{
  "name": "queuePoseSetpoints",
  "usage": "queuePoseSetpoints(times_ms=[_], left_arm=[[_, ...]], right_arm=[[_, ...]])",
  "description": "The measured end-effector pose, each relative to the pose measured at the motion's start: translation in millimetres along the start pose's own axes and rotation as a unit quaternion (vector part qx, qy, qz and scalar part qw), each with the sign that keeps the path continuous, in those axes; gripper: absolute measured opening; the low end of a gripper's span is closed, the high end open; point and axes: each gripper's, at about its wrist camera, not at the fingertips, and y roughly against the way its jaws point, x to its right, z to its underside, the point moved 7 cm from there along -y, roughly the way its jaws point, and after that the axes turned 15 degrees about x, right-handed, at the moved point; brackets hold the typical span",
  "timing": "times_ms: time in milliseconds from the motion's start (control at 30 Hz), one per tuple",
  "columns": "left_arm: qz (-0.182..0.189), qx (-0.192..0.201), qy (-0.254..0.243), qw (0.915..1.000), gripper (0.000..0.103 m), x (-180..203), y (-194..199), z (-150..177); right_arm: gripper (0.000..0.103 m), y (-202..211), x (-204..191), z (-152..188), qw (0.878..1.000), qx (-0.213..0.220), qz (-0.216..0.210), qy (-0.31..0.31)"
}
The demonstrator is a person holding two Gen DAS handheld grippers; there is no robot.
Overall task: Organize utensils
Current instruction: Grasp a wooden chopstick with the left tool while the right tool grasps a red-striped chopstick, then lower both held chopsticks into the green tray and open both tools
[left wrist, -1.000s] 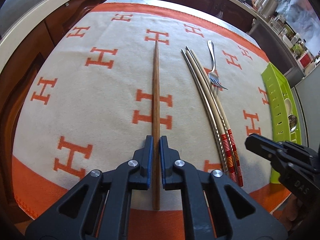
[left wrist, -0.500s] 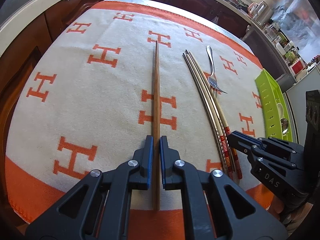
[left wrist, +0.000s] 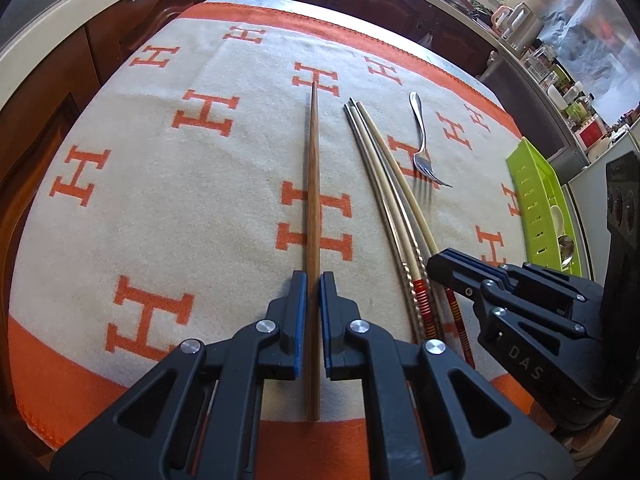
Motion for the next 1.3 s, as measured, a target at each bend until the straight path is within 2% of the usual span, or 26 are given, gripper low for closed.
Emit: queuePoseSetpoints(times_ms=[167,300,500,767,1000,1200,1300], left_arm=[[0.002,-0.009,0.012,0.9999,0.005,-2,1,0],[0.005,-0.001,0.01,0.9999,0.005,3,9,-5],[0.023,0.012,-0.009,0.9996,0.005,29,24,-14],[0.066,0.015,-0.058,0.996,0.005,98,38,-26],[0.112,0.009,-0.112,0.9874,0.005,183,45,-28],[0.133,-0.009,-0.157,0.9786,0.005,247,40,-15],[0.136,-0.021,-0.17,0.9758,0.005,270,31,-6]], right_arm=[[0.005,18,-1,-10,0.999,0.021,-0.017,-0.024],[0.006,36,6,-13,0.998,0.034,-0.026,-0.043],[0.006,61,27,-15,0.995,0.052,-0.031,-0.085],[0.006,108,69,-12,0.985,0.09,-0.027,-0.143],[0.006,150,132,-2,0.971,0.131,0.01,-0.197],[0.006,163,182,17,0.959,0.138,0.047,-0.244],[0.006,159,196,24,0.957,0.13,0.058,-0.252]])
